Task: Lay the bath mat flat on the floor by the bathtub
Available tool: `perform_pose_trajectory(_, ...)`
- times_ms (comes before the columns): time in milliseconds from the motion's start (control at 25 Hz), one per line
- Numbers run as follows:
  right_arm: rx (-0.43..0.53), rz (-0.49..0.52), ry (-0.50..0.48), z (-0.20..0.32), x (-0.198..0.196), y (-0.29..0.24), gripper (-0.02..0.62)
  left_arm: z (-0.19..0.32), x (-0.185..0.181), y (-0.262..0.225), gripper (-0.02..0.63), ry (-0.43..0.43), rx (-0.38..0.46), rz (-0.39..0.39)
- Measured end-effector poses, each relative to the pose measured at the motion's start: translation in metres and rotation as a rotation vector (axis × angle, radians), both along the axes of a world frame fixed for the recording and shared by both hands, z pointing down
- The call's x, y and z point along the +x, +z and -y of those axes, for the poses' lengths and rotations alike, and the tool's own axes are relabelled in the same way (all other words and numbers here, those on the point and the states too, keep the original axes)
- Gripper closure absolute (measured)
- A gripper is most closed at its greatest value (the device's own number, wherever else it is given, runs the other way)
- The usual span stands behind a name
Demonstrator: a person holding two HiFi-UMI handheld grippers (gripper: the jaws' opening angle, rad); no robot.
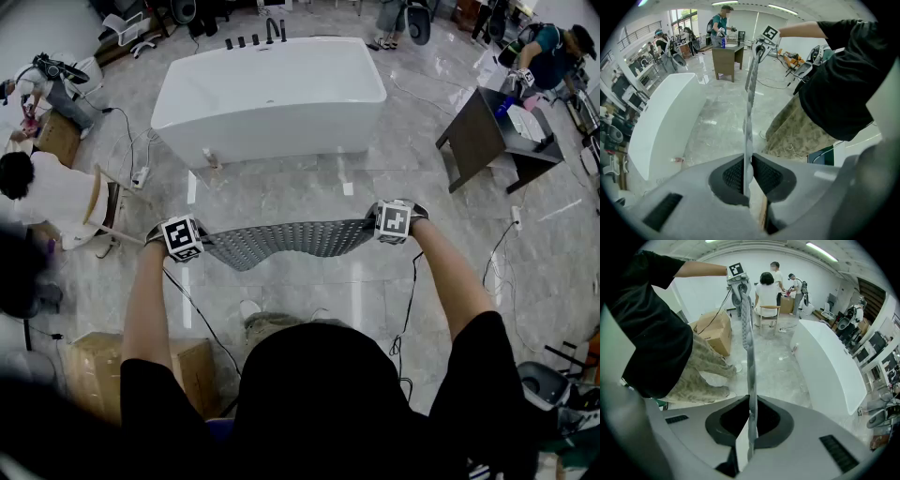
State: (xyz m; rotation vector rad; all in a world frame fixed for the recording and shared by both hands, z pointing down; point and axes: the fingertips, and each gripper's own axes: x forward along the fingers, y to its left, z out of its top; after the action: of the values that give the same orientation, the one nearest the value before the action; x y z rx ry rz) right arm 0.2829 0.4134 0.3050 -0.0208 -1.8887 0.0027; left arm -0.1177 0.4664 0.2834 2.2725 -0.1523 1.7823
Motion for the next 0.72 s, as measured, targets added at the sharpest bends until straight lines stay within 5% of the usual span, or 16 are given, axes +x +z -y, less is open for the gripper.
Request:
perform_pose_trajectory(440, 0.040, 0.029, 0.023, -0.018, 0.005, -0.006, 0.569, -0.008, 0.011, -0.018, 0.577, 0.029, 0.074, 0.046)
perform_pose_trajectory(720, 0.014, 0.058, 0.051, -0.017, 0.004, 0.000, 0.569, -0.001, 0.006, -0.013, 0.577, 0.052, 0.044, 0.024)
